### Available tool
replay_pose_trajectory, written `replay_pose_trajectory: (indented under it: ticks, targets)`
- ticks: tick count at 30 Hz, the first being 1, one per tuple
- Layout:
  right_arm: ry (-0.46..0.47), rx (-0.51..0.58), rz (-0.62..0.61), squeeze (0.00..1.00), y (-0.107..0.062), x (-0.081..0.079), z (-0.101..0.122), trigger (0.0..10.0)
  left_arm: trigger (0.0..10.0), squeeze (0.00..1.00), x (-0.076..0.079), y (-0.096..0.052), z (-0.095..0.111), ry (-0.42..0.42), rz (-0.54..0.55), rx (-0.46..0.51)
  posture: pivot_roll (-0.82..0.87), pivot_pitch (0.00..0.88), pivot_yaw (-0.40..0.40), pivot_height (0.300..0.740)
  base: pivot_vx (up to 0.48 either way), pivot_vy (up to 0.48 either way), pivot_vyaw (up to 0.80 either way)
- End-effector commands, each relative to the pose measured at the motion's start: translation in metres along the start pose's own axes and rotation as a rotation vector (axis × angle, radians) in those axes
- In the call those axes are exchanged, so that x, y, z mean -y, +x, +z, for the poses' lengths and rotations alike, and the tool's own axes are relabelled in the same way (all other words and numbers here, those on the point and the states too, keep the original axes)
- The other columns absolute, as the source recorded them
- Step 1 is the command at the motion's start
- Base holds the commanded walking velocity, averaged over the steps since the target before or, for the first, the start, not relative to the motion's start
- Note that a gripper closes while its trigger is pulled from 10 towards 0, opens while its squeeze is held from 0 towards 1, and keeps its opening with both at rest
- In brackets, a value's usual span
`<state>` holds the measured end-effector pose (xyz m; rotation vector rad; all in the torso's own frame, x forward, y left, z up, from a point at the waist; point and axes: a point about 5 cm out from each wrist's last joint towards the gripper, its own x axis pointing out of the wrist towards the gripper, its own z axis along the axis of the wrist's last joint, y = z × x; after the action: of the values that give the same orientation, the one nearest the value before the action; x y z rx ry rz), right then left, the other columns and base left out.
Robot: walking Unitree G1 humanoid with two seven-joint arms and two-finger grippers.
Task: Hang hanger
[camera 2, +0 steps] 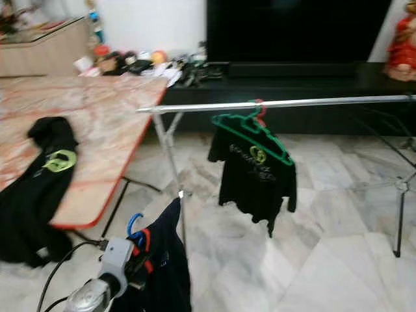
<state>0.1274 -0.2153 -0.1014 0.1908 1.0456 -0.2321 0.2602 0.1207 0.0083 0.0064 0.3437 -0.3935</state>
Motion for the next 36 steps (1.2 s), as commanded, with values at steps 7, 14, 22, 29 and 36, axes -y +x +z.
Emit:
replay_pose_trajectory:
  ticks: [7,14,22,29,36]
  targets:
    - [0.004,0.02,0.04,0.0,0.002,-0.012,0.005,10.0,10.0,0.0,-0.021,-0.007,0.008,0.017,0.078,0.053,-0.03,0.054,0.037,0.74,0.091,0.0,0.0]
    - [-0.008,0.034,0.056,0.0,0.004,-0.02,0.011,10.0,10.0,0.0,-0.023,-0.01,0.01,0.024,0.116,0.075,-0.04,0.069,0.034,0.74,0.0,-0.125,0.0]
    - [-0.016,0.053,0.065,0.0,0.004,-0.022,0.016,10.0,10.0,0.0,-0.021,-0.008,0.01,0.02,0.112,0.069,-0.05,0.082,0.034,0.74,0.0,-0.44,0.0]
    - [-0.001,0.05,0.066,0.0,0.004,-0.024,0.014,10.0,10.0,0.0,-0.025,-0.01,0.01,0.028,0.125,0.065,-0.04,0.08,0.04,0.74,0.0,-0.439,0.0]
    - [0.004,0.051,0.065,0.0,0.005,-0.024,0.016,10.0,10.0,0.0,-0.035,-0.013,0.011,0.033,0.173,0.069,-0.04,0.074,0.044,0.74,0.0,-0.439,0.0]
